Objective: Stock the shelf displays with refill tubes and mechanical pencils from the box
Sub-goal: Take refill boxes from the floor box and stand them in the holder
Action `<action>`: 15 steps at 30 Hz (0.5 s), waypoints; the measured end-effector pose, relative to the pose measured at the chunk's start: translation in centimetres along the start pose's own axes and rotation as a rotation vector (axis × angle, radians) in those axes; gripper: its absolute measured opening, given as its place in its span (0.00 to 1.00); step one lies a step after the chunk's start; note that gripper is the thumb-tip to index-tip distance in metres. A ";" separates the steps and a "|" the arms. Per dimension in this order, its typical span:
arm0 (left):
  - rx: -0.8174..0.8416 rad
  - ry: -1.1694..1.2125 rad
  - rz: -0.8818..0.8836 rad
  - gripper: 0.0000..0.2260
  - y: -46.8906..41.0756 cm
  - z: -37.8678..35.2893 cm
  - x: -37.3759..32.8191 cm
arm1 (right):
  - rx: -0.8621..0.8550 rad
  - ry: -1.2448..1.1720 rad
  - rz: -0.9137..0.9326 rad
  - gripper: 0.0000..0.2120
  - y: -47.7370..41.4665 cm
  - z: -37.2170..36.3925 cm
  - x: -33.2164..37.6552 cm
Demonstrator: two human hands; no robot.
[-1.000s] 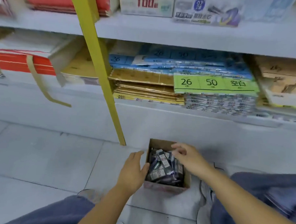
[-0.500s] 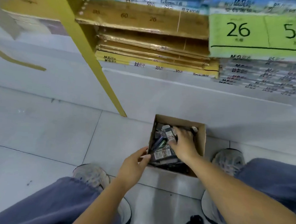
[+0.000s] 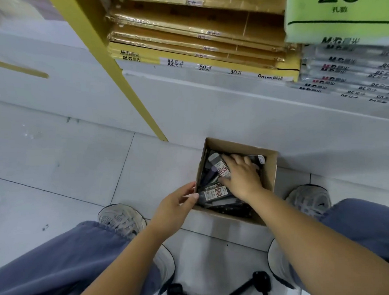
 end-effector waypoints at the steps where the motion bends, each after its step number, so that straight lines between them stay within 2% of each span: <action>1: -0.001 0.000 -0.001 0.15 0.0 0.0 0.1 | 0.018 -0.022 -0.011 0.36 -0.3 0.0 -0.1; 5: -0.001 0.026 0.008 0.15 0.0 -0.1 0.2 | 0.084 -0.067 -0.105 0.38 -1.4 0.1 -0.7; 10: 0.022 0.041 0.007 0.14 0.1 0.0 0.1 | 0.141 -0.054 -0.081 0.36 -1.3 -0.7 0.0; 15: 0.024 0.045 0.017 0.14 0.2 0.0 0.1 | 0.211 -0.228 -0.126 0.29 -1.8 0.1 0.1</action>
Point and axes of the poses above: each hand's wrist, its own y-axis away from the middle knuckle, its own z-axis out of the back of the hand, x = y × z, the point moved 4 cm from there along -y, towards the middle knuckle, and after that the axes turned 4 degrees about -x, right-handed, at the moved point
